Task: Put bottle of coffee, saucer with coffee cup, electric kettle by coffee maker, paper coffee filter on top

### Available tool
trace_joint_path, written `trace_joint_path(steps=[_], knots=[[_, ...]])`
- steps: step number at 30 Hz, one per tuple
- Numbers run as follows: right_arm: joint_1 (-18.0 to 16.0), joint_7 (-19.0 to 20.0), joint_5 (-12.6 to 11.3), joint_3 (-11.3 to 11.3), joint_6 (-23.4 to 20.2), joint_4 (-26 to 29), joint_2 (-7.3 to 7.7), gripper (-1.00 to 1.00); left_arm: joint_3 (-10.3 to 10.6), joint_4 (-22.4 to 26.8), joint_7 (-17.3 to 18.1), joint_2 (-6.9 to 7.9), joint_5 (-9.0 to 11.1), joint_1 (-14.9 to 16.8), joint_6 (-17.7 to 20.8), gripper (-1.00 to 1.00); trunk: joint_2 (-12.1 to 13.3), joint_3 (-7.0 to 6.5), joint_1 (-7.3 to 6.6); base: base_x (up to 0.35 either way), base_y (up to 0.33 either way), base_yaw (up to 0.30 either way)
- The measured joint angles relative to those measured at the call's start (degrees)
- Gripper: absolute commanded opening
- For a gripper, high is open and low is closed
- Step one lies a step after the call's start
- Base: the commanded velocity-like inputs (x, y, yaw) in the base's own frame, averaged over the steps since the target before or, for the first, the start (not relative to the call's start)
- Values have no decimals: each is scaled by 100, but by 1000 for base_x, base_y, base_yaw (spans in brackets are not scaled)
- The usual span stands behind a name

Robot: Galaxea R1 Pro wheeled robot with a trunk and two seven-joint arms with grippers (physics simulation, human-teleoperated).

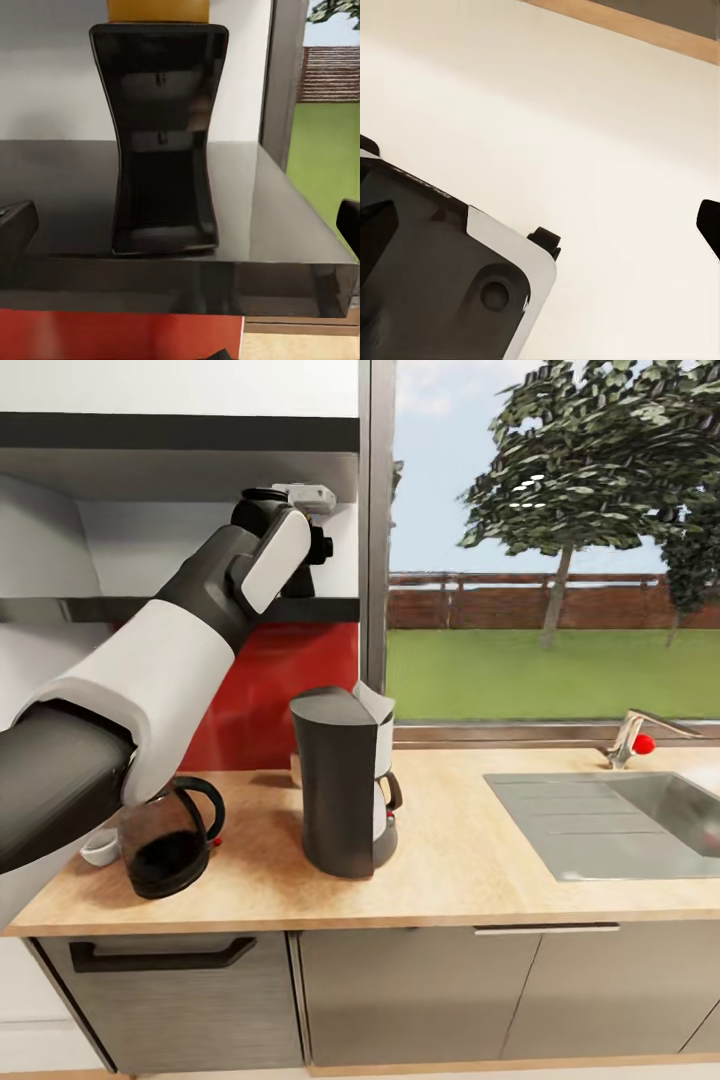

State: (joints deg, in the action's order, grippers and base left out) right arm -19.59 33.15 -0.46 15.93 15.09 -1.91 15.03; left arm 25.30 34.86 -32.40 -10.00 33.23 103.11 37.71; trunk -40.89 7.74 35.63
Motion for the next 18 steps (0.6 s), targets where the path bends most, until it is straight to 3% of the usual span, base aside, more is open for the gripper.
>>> trace_joint_path(steps=[3,13,17,18], knots=[[0,-1,0,1,0,0,0,100,-1,-186,-11,0,10,0,-336,100,1,0,1,130,-2,0],[0,5,30,13,4,-3,-4,100,0,-274,-11,0,5,0,-466,100,0,0,1,91,0,0],[6,9,300,83,5,-31,-10,100,0,-277,-10,0,5,0,-471,100,0,0,2,22,0,0],[33,13,536,124,4,-49,-13,100,0,-278,-11,0,5,0,-472,100,0,0,2,8,0,0]])
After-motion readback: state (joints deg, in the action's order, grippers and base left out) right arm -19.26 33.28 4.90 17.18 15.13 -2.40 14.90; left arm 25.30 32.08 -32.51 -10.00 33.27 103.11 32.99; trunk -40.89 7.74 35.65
